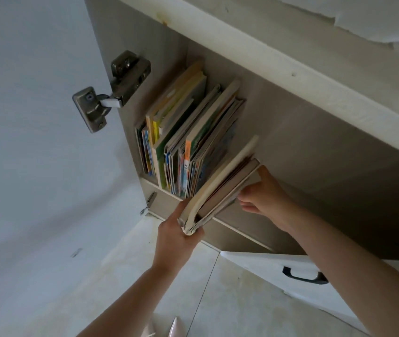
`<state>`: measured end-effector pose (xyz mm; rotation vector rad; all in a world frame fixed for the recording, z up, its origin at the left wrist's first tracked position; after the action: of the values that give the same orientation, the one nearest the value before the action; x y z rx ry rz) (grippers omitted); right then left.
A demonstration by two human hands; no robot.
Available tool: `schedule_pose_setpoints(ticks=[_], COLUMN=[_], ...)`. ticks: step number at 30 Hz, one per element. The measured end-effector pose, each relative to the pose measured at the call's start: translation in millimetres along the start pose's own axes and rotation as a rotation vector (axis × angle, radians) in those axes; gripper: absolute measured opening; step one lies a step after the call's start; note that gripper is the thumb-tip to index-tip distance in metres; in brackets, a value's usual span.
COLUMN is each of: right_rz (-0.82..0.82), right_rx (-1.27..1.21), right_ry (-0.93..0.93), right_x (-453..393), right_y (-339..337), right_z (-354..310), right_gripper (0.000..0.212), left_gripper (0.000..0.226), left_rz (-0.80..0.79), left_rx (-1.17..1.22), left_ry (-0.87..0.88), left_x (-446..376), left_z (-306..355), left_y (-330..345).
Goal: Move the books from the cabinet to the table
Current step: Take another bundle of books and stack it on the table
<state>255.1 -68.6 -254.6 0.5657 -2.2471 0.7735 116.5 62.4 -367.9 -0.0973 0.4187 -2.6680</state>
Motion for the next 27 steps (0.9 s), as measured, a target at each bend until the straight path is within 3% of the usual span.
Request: schedule_pose_setpoints(ticks=[5, 10, 21, 27], right_rz=[0.032, -0.071, -0.178, -0.189], right_rx=[0.385, 0.365, 0.28, 0.241], right_ry=[-0.117, -0.204, -0.274, -0.254], right_x=[-20, -15, -25, -12], right_y=[-8, -6, -6, -9], right_z=[-6, -9, 3, 17], right_gripper=[0.07, 0.046, 0.046, 0.038], left_gripper=[0.059, 0.053, 0.041, 0.062], left_rz=[-0.104, -0.159, -0.172, -0.249], left_rx=[0.143, 0.129, 0.253, 0.35], left_ry=[0.006, 0.042, -0.078, -0.142], left_x=[-5, -6, -13, -17], left_z=[-15, -18, -21, -8], left_y=[-13, -20, -32, -34])
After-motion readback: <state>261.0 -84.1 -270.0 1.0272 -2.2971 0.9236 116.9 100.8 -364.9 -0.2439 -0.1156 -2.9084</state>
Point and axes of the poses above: each hand's wrist, its own x-axis away from the middle knuckle, its own y-axis out of the palm, z = x × y, the point moved 2 cm from there along -x, towards the middle knuckle, and after that the axes turned 7 degrees about y, right-handed, at the moved point
